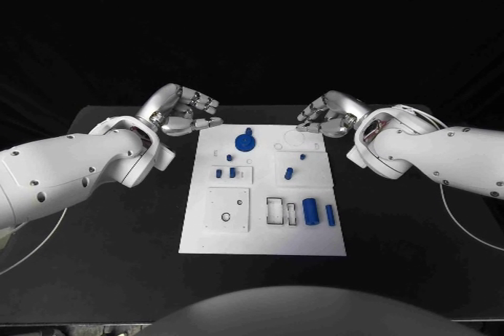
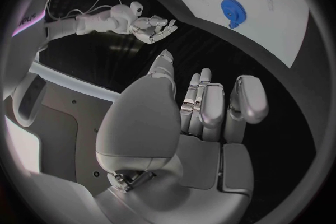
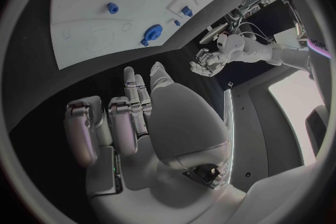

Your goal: Assemble the parts on the task board

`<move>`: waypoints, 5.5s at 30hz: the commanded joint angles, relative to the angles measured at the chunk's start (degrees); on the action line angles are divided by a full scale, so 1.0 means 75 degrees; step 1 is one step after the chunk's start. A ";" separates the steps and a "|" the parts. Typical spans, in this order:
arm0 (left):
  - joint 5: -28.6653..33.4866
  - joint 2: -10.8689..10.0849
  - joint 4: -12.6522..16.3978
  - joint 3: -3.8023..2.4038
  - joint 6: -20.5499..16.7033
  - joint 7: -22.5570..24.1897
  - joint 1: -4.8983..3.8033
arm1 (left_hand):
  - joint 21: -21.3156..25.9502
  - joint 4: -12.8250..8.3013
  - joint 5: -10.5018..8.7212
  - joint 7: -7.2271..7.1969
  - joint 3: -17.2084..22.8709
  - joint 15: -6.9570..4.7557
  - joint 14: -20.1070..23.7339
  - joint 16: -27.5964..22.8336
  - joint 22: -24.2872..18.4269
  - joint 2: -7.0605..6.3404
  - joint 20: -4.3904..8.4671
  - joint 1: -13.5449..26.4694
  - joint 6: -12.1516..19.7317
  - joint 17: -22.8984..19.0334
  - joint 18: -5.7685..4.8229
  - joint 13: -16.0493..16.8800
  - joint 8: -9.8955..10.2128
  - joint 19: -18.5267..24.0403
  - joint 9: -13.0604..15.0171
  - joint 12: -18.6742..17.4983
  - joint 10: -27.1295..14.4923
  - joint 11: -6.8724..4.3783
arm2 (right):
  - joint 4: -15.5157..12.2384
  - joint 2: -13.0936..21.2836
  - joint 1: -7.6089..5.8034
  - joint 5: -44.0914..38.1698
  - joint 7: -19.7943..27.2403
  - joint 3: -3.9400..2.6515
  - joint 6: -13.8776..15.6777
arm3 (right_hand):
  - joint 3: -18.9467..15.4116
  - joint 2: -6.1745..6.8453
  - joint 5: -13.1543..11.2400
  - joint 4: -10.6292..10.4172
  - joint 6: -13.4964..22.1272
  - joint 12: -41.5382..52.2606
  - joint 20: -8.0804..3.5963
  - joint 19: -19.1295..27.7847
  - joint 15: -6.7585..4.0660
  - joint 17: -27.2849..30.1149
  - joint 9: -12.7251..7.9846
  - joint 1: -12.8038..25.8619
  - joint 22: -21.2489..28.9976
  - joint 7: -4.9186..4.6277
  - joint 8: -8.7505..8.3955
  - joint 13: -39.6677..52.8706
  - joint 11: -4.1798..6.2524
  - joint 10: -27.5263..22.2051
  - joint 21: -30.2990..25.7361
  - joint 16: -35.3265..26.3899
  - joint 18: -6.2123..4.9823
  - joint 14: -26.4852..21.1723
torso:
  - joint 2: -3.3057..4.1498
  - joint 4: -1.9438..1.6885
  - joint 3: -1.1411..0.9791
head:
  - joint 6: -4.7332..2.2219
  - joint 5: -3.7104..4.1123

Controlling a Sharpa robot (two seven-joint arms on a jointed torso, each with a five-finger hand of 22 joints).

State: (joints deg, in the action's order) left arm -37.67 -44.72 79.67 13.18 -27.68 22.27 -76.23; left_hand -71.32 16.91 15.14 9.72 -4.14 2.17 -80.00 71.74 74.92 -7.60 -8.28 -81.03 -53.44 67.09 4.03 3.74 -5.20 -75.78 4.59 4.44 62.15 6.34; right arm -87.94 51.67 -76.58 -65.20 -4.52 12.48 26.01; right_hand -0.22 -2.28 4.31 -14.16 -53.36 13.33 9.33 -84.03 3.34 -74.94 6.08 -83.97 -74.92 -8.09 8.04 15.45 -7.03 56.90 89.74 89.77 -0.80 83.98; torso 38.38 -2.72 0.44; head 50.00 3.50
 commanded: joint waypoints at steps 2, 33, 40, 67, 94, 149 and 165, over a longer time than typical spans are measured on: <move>0.2224 0.0044 0.0180 -0.0006 -0.0405 0.0767 0.0064 | 0.0360 0.0003 0.0028 -0.0015 -0.0105 0.0000 0.0156 -0.0283 0.0892 0.0126 0.0001 0.0023 -0.0058 -0.0306 0.0127 0.0008 0.0036 0.0216 -0.0002 -0.0034 0.0051 -0.0006 | -0.0056 0.0059 0.0019 -0.1879 -0.0483 -0.0002 -0.0677 | 0.0005 0.0081 -0.0103 0.0096 -0.0068 -0.0234 0.0090 -0.0796 0.0070 -0.2008 -0.0054 -0.0050 -0.2011 0.0081 -0.0138 -0.0353 -0.0054 0.0067 0.0034 0.0031 0.0107 0.0802 | -0.0001 0.0021 0.0000 | -0.0001 0.0210; 0.3017 0.0122 0.0302 -0.0005 -0.0416 0.0842 0.0127 | 0.2797 -0.0013 0.0014 -0.0028 -0.0230 -0.0036 0.0867 -0.2396 -0.0157 0.0438 0.0041 -0.0009 -0.0067 -0.2325 0.0511 0.0008 0.0078 0.1233 -0.0001 -0.0057 0.0085 -0.0027 | 0.0072 -0.0338 0.0389 -0.3532 -0.1458 -0.0004 -0.2110 | 0.0191 0.0076 -0.0163 0.0292 -0.0460 -0.0620 0.0080 -0.0796 0.0020 -0.2008 -0.0168 -0.0255 -0.2011 0.0198 -0.0305 -0.1124 0.0018 0.0374 0.0034 0.0031 0.0107 0.0802 | -0.0003 0.0008 -0.0018 | -0.0001 0.0374; 0.3018 0.0118 0.0311 -0.0005 -0.0401 0.0828 0.0127 | 0.2819 -0.0014 0.0014 -0.0030 -0.0226 -0.0039 0.0850 -0.2410 -0.0170 0.0463 0.0043 -0.0022 -0.0067 -0.2325 0.0509 0.0010 0.0079 0.1214 -0.0001 -0.0052 0.0096 -0.0030 | 0.0108 -0.0422 0.0400 -0.3652 -0.1765 -0.0004 -0.2195 | 0.0299 0.0061 -0.0142 0.0379 -0.0503 -0.0702 0.0026 -0.0796 -0.0035 -0.2008 -0.0202 -0.0376 -0.2011 0.0177 -0.0365 -0.1287 0.0067 0.0433 0.0034 0.0031 0.0107 0.0802 | -0.0001 0.0001 -0.0018 | -0.0001 0.0348; 0.3018 0.0103 0.0316 -0.0005 -0.0393 0.0753 0.0126 | 0.2837 -0.0017 0.0020 -0.0036 -0.0214 -0.0046 0.0799 -0.2389 -0.0180 0.0528 0.0048 -0.0053 -0.0073 -0.2284 0.0503 0.0011 0.0077 0.1169 0.0001 -0.0047 0.0115 -0.0036 | 0.0320 -0.0674 0.0436 -0.3656 -0.1996 -0.0005 -0.2557 | 0.0654 0.0087 -0.0127 0.0422 -0.0950 -0.0840 -0.0312 -0.0796 -0.0396 -0.2008 -0.0217 -0.0518 -0.2011 0.0183 -0.0370 -0.1589 0.0358 0.0963 0.0034 0.0031 0.0107 0.0802 | -0.0006 0.0011 -0.0011 | -0.0001 0.0311; 0.3018 0.0104 0.0261 -0.0005 -0.0354 0.0714 0.0126 | 0.2883 -0.0020 0.0023 -0.0037 -0.0213 -0.0048 0.0797 -0.2415 -0.0199 0.0544 0.0051 -0.0071 -0.0072 -0.2306 0.0509 0.0010 0.0078 0.1176 0.0001 -0.0049 0.0115 -0.0038 | 0.0204 -0.0672 0.0450 -0.3559 -0.1964 -0.0005 -0.2510 | 0.0818 0.0371 -0.0123 0.0536 -0.1011 -0.1018 -0.0400 -0.0796 -0.0476 -0.2008 -0.0247 -0.0711 -0.2011 0.0247 -0.0457 -0.1597 0.0429 0.1117 0.0034 0.0031 0.0107 0.0802 | -0.0009 0.0015 -0.0021 | -0.0001 0.0339; 0.3018 0.0122 0.0210 -0.0004 -0.0335 0.0660 0.0126 | 0.2954 -0.0020 0.0031 -0.0037 -0.0211 -0.0048 0.0804 -0.2451 -0.0229 0.0562 0.0052 -0.0090 -0.0069 -0.2337 0.0519 0.0009 0.0080 0.1196 0.0000 -0.0052 0.0112 -0.0038 | 0.0321 -0.0790 0.0495 -0.3290 -0.1908 -0.0004 -0.2571 | 0.1328 0.0180 -0.0101 0.0575 -0.1701 -0.1110 -0.0480 -0.0796 -0.0540 -0.2008 -0.0134 -0.0859 -0.2011 0.0303 -0.0272 -0.1590 0.0523 0.1766 0.0034 0.0031 0.0107 0.0802 | -0.0010 0.0010 -0.0014 | -0.0001 0.0305; 0.3018 0.0077 0.0230 -0.0004 -0.0352 0.0666 0.0126 | 0.2954 -0.0020 0.0031 -0.0037 -0.0211 -0.0048 0.0804 -0.2451 -0.0229 0.0562 0.0052 -0.0090 -0.0069 -0.2337 0.0519 0.0009 0.0080 0.1196 0.0000 -0.0052 0.0112 -0.0038 | 0.0114 -0.0632 0.0500 -0.3309 -0.1654 -0.0006 -0.1517 | 0.1398 0.0182 -0.0075 0.0621 -0.1796 -0.1142 -0.0456 -0.0796 -0.0494 -0.2008 -0.0106 -0.0861 -0.2011 0.0288 -0.0245 -0.1594 0.0516 0.1908 0.0034 0.0031 0.0107 0.0802 | -0.0004 0.0009 -0.0018 | -0.0001 0.0262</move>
State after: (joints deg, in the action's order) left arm -15.25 -44.18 81.23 13.19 -30.64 26.94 -75.28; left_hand -49.37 16.82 15.14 9.51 -5.60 2.04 -73.79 53.67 73.24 -3.92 -8.00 -81.86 -53.64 49.62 7.58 3.74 -4.99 -66.98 4.55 4.19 62.75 6.14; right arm -86.67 46.95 -72.88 -90.03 -18.63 12.43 11.78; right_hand 10.00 -0.49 3.44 -9.55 -66.20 5.07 5.93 -84.01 -0.43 -74.91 4.84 -90.60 -74.94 -6.10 6.01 3.47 -3.30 70.77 89.74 89.77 -0.81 84.03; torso 38.32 -2.65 0.30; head 50.00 5.51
